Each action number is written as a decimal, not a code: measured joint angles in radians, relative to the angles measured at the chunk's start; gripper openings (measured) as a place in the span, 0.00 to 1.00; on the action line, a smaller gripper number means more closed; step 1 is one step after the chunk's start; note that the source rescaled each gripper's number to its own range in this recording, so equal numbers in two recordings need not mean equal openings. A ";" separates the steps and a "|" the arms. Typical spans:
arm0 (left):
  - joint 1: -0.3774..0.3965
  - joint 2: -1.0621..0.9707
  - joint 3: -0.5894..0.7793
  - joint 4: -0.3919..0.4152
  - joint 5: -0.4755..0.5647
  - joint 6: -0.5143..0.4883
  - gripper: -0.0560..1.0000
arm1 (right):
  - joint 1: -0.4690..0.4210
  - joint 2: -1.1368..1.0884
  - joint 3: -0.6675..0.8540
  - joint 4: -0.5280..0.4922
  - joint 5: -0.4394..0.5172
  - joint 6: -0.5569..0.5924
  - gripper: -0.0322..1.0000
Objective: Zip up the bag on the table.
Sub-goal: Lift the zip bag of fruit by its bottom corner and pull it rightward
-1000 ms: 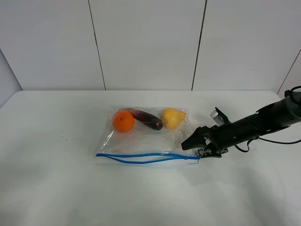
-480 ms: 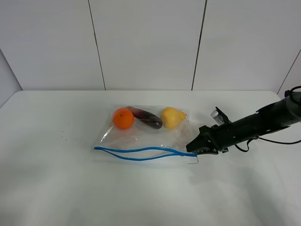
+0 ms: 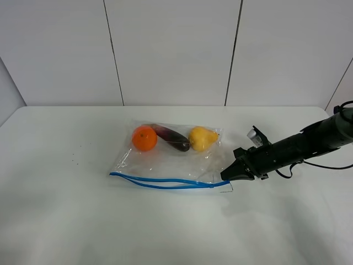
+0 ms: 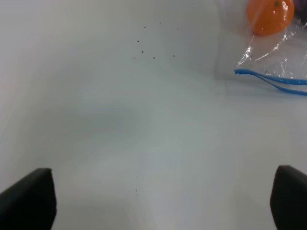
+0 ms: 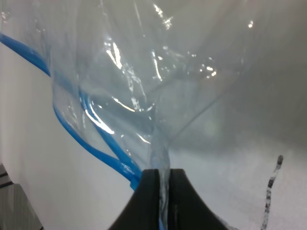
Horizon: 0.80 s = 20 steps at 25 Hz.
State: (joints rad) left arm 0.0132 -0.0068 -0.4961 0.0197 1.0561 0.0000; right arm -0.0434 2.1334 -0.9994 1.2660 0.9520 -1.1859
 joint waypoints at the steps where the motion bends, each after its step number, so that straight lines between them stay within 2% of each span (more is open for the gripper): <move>1: 0.000 0.000 0.000 0.000 0.000 0.000 1.00 | 0.000 0.000 0.000 -0.003 -0.001 0.000 0.03; 10: 0.000 0.000 0.000 0.000 0.000 0.000 1.00 | 0.000 0.000 0.000 -0.003 0.037 0.012 0.03; 15: 0.000 0.000 0.000 0.000 0.000 0.000 1.00 | -0.003 0.000 0.000 0.005 0.101 0.016 0.03; 20: 0.000 0.000 0.000 0.000 0.000 0.000 1.00 | -0.049 0.000 0.000 0.032 0.202 0.020 0.03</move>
State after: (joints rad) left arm 0.0132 -0.0068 -0.4961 0.0197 1.0561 0.0000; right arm -0.0929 2.1334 -0.9994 1.2984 1.1537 -1.1654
